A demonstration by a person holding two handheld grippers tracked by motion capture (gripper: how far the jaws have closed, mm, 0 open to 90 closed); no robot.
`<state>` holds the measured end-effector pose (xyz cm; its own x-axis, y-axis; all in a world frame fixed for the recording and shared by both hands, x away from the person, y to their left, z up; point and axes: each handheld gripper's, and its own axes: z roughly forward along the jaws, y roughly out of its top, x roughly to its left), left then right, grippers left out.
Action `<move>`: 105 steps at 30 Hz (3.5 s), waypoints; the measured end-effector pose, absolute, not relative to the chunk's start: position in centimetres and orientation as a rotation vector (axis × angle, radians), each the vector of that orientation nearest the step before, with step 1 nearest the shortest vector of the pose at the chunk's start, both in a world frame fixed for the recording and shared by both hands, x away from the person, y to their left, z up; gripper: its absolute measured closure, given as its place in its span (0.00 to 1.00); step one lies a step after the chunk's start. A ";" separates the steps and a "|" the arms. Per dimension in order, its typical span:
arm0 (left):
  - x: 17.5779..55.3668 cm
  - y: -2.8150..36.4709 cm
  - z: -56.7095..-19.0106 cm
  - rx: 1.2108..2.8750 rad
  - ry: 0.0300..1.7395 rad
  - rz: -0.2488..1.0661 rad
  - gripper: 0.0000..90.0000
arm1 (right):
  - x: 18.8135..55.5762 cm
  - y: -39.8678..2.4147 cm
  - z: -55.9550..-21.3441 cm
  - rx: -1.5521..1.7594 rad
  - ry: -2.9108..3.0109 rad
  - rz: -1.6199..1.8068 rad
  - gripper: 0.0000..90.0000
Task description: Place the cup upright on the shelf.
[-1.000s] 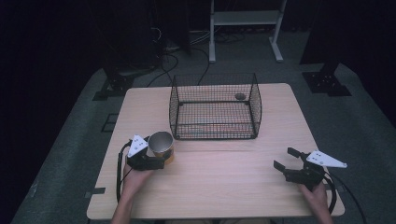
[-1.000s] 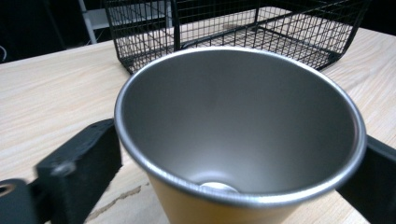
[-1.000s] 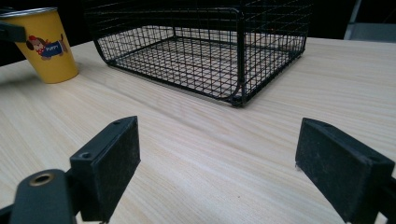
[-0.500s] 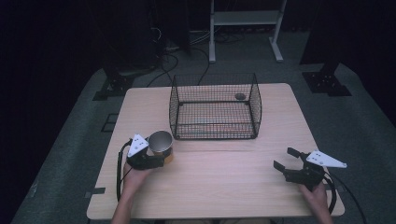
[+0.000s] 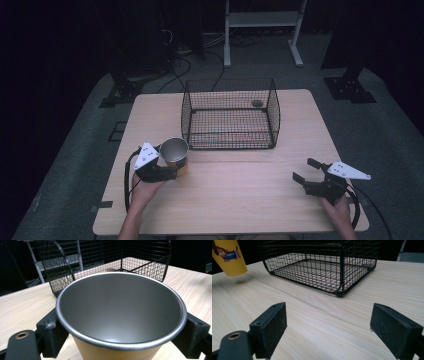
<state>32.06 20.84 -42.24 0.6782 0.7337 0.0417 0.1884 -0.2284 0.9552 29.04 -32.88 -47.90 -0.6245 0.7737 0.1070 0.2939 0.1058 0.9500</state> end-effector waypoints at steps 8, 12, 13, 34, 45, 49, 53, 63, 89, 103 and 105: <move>31.9 19.7 -41.0 1.768 0.683 0.595 0.15 | 29.1 -32.8 -47.9 1.034 1.977 1.530 0.14; 31.9 19.3 -40.3 1.774 0.657 0.590 0.15 | 29.1 -32.8 -47.9 1.033 1.979 1.532 0.14; 31.9 19.1 -40.0 1.773 0.646 0.588 0.15 | 29.1 -32.8 -47.9 1.032 1.979 1.533 0.14; 33.6 16.1 -37.2 1.783 0.543 0.551 0.15 | 29.1 -32.8 -47.9 1.027 1.983 1.536 0.14; 34.5 14.3 -36.4 1.776 0.507 0.516 0.15 | 29.1 -32.8 -47.9 1.029 1.984 1.540 0.14; 34.9 13.8 -36.2 1.777 0.501 0.509 0.15 | 29.1 -32.8 -47.9 1.029 1.983 1.540 0.14; 35.4 13.2 -35.8 1.786 0.493 0.513 0.15 | 29.1 -32.7 -47.9 1.028 1.984 1.541 0.14; 37.2 11.8 -34.9 1.809 0.476 0.506 0.15 | 29.1 -32.7 -47.9 1.027 1.985 1.544 0.14; 42.9 8.0 -32.8 1.828 0.443 0.452 0.15 | 29.2 -32.8 -47.9 1.022 1.993 1.561 0.14; 46.5 6.1 -32.3 1.833 0.463 0.404 0.15 | 29.2 -32.9 -47.9 1.026 1.990 1.573 0.14; 46.7 5.9 -32.3 1.836 0.464 0.408 0.15 | 29.2 -33.0 -47.9 1.029 1.988 1.576 0.14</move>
<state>46.72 5.90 -32.27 0.8619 0.5049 0.0474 0.1119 -0.2806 0.9533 29.21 -32.96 -47.93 -0.6482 0.7503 0.1297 0.2974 0.0927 0.9502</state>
